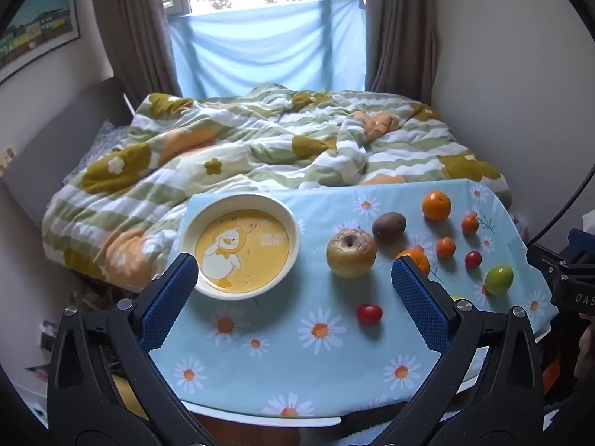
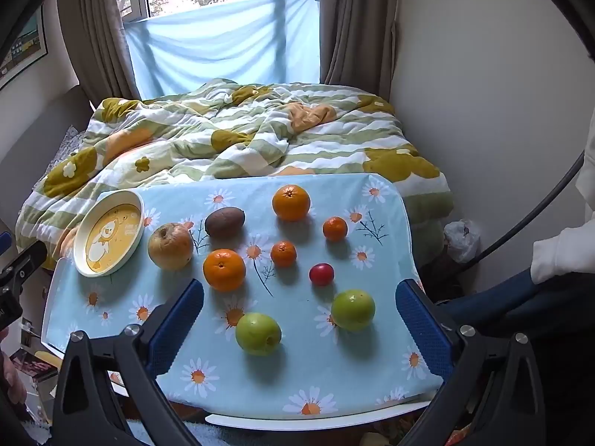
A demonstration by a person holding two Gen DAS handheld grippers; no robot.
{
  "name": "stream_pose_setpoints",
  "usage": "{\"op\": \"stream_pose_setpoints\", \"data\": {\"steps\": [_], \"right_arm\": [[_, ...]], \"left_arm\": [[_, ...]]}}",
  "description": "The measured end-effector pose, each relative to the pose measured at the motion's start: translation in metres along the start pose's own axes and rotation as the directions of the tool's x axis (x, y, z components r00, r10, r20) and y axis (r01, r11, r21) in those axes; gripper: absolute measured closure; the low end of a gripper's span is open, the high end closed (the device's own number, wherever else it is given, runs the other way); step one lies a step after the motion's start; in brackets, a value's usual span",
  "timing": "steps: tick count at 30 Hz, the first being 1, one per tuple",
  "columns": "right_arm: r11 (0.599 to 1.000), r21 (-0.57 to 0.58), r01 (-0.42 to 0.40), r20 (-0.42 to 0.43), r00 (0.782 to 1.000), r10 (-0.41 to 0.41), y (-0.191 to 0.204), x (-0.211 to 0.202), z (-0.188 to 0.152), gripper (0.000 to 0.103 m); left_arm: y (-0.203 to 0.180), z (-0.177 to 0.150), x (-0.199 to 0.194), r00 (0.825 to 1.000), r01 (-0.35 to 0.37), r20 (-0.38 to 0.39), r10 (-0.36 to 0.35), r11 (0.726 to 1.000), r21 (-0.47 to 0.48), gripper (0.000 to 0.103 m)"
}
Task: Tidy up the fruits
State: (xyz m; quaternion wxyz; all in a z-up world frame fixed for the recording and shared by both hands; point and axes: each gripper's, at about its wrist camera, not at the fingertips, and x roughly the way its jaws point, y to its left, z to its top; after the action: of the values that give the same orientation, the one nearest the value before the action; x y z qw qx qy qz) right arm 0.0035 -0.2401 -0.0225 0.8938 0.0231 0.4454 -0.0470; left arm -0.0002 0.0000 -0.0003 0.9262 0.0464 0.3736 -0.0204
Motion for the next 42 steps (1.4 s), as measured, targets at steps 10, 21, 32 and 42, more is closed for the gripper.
{"op": "stream_pose_setpoints", "data": {"steps": [10, 21, 32, 42], "right_arm": [[1.0, -0.007, 0.005, -0.001, 1.0, -0.005, 0.001, 0.001, 0.0, 0.0], [1.0, -0.003, 0.006, -0.002, 1.0, -0.006, 0.002, 0.003, 0.001, 0.0], [1.0, -0.006, 0.009, -0.002, 1.0, -0.009, 0.003, 0.003, 0.002, 0.0], [1.0, -0.008, 0.009, -0.001, 1.0, -0.009, 0.004, 0.002, 0.003, 0.0]], "left_arm": [[-0.004, 0.004, 0.0, 1.0, 0.012, -0.003, -0.013, 1.0, -0.011, 0.0], [0.005, 0.005, 0.001, 1.0, 0.011, -0.003, -0.011, 1.0, -0.014, 0.0], [0.005, 0.006, 0.003, 1.0, 0.009, -0.002, -0.009, 1.0, -0.013, 0.0], [0.006, 0.008, 0.004, 1.0, 0.011, -0.001, -0.011, 1.0, -0.011, 0.0]]}}
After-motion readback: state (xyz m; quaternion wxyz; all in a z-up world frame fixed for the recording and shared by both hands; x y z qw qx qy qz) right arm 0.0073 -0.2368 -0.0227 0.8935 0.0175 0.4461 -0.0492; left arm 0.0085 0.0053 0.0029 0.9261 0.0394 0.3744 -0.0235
